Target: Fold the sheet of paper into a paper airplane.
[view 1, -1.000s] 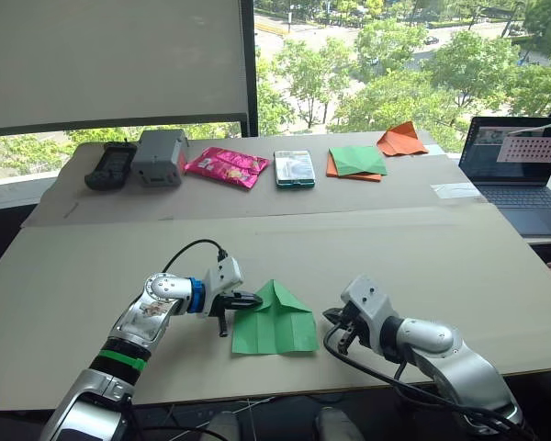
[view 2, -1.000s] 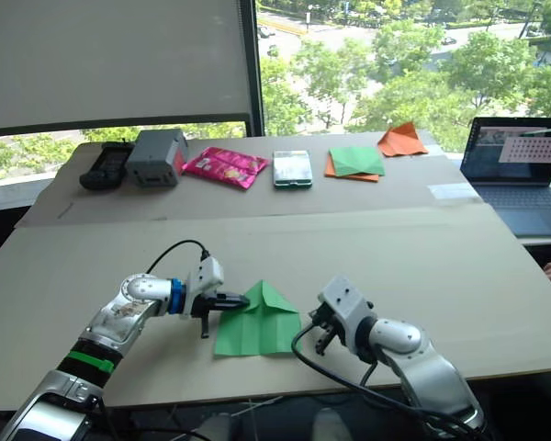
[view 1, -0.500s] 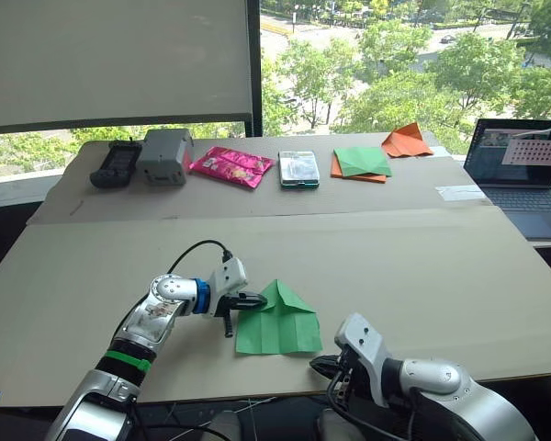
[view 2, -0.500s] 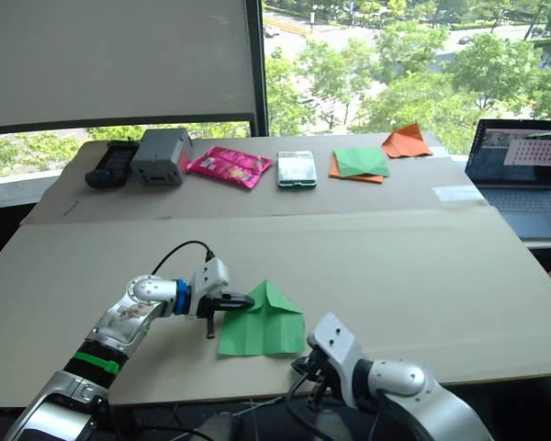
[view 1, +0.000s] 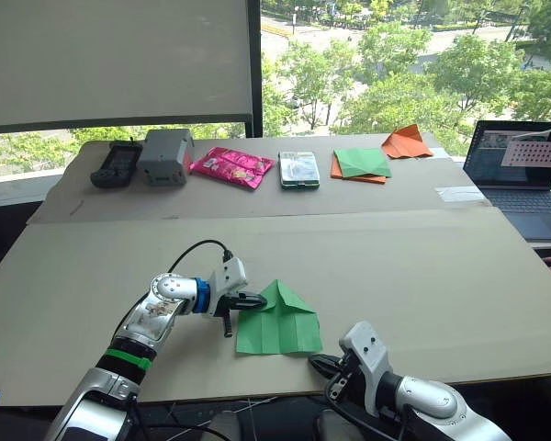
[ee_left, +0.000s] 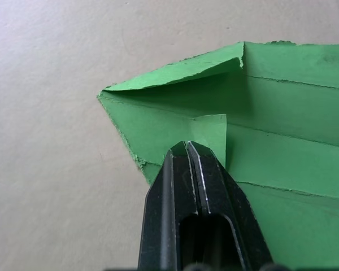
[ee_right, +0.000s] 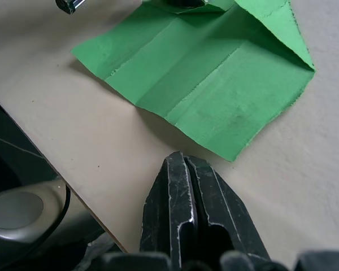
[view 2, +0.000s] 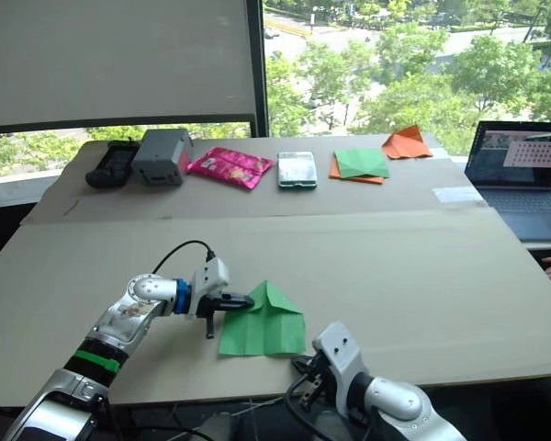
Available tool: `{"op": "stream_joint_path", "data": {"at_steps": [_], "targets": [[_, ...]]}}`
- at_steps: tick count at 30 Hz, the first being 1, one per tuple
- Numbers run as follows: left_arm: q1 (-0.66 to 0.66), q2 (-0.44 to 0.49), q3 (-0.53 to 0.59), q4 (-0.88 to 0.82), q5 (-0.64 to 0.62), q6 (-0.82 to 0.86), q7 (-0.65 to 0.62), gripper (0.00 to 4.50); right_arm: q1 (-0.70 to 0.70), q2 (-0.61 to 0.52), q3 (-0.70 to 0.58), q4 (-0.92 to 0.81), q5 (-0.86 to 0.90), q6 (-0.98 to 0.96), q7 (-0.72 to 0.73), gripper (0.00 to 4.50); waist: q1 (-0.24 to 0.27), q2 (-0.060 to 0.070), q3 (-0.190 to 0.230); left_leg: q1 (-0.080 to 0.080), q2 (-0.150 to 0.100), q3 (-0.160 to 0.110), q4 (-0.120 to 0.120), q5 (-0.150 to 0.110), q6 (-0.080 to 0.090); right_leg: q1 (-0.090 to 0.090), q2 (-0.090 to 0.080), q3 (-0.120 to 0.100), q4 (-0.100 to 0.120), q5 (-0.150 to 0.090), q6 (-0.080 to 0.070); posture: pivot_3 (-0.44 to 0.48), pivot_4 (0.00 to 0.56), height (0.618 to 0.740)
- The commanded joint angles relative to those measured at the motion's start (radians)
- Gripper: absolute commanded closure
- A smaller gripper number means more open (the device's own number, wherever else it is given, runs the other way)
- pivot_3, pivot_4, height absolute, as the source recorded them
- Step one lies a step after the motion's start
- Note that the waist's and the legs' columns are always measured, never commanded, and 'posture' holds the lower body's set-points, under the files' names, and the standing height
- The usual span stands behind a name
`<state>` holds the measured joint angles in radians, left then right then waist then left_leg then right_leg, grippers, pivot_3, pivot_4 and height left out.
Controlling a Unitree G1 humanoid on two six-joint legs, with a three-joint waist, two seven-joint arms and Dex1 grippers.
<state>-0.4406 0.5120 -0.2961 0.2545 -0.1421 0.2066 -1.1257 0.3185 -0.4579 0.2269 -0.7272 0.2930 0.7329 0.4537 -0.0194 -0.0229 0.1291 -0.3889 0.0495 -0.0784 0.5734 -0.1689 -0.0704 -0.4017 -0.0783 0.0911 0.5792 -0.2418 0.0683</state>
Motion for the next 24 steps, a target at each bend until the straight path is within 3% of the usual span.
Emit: {"op": "stream_joint_path", "data": {"at_steps": [1, 10, 17, 24], "targets": [[0.016, 0.019, -0.03, 0.042, 0.046, 0.011, -0.012, 4.48, 0.008, 0.019, -0.053, 0.054, -0.055, -0.056, -0.074, 4.5, -0.001, 0.0, 0.0, 0.0, 0.0, 0.0, 0.0, 0.0, 0.0, 0.0, 0.0, 0.0, 0.0, 0.0, 0.0, 0.0, 0.15, 0.732], [0.02, 0.025, -0.029, 0.034, 0.048, 0.013, -0.021, 4.48, -0.045, 0.046, -0.109, 0.024, -0.019, -0.067, -0.084, 4.5, 0.002, 0.002, 0.0, -0.001, 0.0, 0.0, 0.0, 0.0, 0.0, 0.0, 0.0, 0.0, 0.0, 0.0, 0.0, 0.0, 0.15, 0.732], [0.018, 0.022, -0.026, 0.036, 0.051, 0.013, -0.016, 4.48, -0.078, 0.062, -0.079, 0.047, -0.021, -0.056, -0.079, 4.5, 0.003, 0.004, -0.001, -0.001, 0.0, 0.0, 0.0, 0.0, 0.0, 0.0, 0.001, 0.0, 0.0, 0.0, 0.0, 0.0, 0.15, 0.732], [0.014, 0.019, -0.025, 0.04, 0.051, 0.015, -0.011, 4.48, -0.033, -0.029, -0.119, -0.071, 0.068, 0.016, 0.016, 4.5, 0.005, 0.005, -0.002, -0.001, 0.0, 0.0, 0.0, 0.0, 0.0, 0.0, 0.001, 0.0, 0.0, 0.0, 0.0, 0.0, 0.15, 0.732]]}}
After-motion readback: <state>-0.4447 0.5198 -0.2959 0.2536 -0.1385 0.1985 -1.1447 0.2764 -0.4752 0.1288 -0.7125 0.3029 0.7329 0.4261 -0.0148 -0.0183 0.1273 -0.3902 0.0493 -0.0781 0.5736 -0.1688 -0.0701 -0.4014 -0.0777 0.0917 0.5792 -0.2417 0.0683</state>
